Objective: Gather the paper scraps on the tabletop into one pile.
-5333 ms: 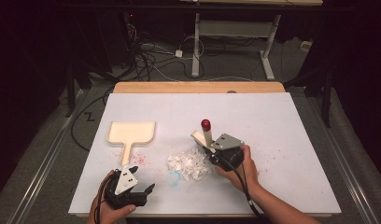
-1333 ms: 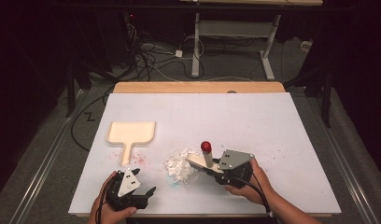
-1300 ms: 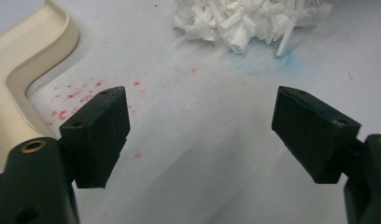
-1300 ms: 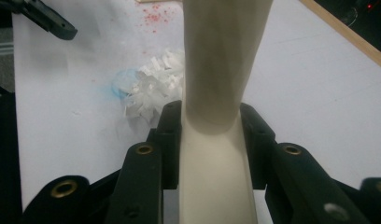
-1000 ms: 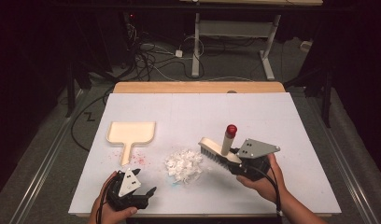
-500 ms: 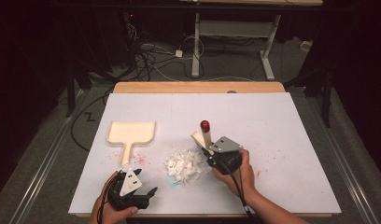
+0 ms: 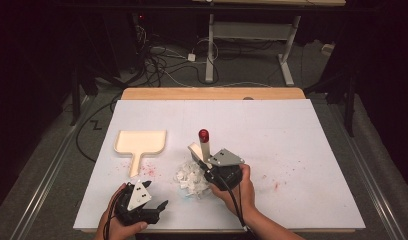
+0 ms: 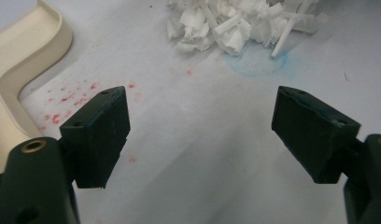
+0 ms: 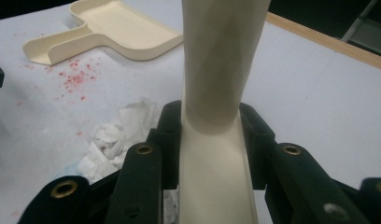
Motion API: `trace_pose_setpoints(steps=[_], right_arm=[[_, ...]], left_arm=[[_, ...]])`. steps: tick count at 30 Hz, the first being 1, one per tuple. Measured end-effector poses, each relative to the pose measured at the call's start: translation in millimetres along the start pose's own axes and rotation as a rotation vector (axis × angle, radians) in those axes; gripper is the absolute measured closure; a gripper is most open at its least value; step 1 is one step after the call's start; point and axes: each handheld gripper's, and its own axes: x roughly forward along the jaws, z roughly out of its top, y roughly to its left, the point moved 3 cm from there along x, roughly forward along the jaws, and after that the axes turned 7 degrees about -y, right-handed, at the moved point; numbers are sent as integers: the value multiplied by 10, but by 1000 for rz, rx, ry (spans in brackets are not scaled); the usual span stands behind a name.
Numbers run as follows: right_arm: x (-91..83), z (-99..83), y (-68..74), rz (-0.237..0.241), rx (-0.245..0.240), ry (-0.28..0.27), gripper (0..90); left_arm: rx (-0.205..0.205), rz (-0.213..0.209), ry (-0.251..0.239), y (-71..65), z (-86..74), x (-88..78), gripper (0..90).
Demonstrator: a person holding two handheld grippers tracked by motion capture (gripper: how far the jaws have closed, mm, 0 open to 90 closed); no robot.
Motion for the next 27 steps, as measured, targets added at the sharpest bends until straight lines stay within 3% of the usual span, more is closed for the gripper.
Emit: trace_pose_setpoints(steps=[8, 11, 14, 19, 27], right_arm=[[-157, 119, -252, -35, 75, -64, 675], [-199, 171, -325, -33, 123, -82, 675], [-273, 217, -374, -20, 127, -99, 674], [-497, 248, -557, -5, 79, -96, 675], [-914, -6, -909, 35, 9, -20, 675]], left_arm=[[-1, 1, 5, 3, -1, 10, 185], [-1, 2, 7, 5, 0, 13, 185], [-1, 4, -2, 0, 5, 1, 185], [-1, 12, -8, 15, -4, -12, 185], [24, 15, 6, -23, 16, 8, 185]])
